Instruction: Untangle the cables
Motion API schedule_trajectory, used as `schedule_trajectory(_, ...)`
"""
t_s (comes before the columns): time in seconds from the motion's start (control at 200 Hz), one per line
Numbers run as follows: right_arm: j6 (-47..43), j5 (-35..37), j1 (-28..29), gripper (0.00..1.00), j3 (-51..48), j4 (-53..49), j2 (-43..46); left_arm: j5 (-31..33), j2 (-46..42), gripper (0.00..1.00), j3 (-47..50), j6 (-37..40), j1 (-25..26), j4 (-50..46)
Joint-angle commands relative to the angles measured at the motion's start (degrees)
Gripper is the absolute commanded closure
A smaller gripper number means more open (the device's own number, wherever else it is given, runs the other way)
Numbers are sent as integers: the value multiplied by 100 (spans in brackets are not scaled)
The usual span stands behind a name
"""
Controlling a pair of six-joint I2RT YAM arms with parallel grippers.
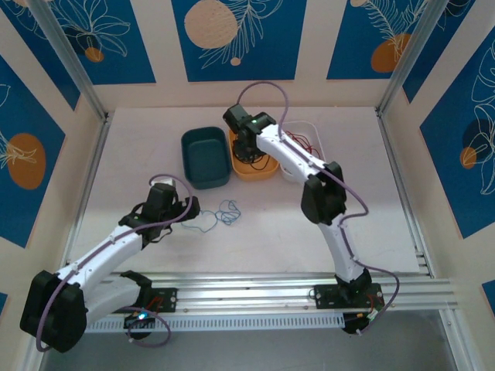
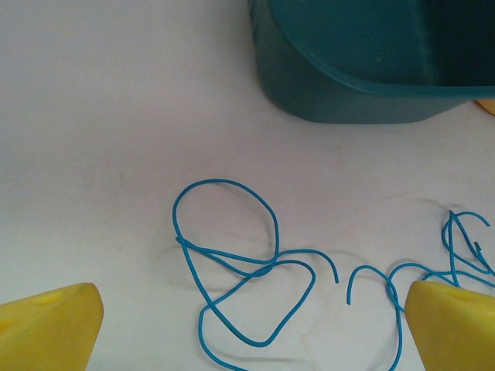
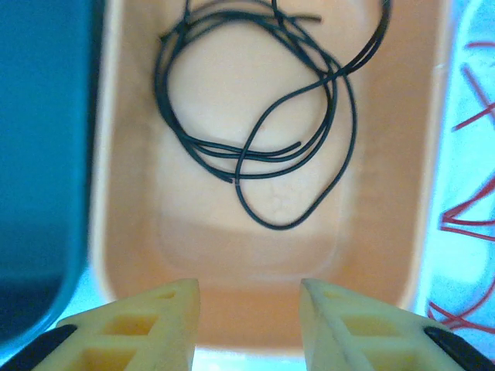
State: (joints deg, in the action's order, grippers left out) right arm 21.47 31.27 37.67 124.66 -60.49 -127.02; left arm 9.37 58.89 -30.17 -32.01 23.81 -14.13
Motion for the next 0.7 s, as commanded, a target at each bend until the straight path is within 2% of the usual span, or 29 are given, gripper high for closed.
schedule_trajectory(0.0,103,-141,124,60,-749,524,692,37,97,0,-359,349,-103,-45)
schedule_trajectory(0.12,167,-251,337,57,-1838,1248,1354,204,366,0,-538,734,-135,67)
schedule_trajectory(0.225,391,-251,566,54,-2610,1603,1797,98,720,0,-798,817,-219,-35)
schedule_trajectory(0.295,575,-344,741,53,-3157,1901,2068,-90,1030,4,-984,852,-278,-109)
schedule_trajectory(0.375,761,-523,957,52,-3737,2293,2286,-276,1410,16,-1203,872,-348,-244)
schedule_trajectory(0.52,1087,-583,1364,52,-4346,2666,2300,-372,1966,20,-1446,825,-464,-487)
schedule_trajectory(0.695,1324,-677,1665,52,-4505,2888,1991,-461,2167,23,-1325,639,-630,-411)
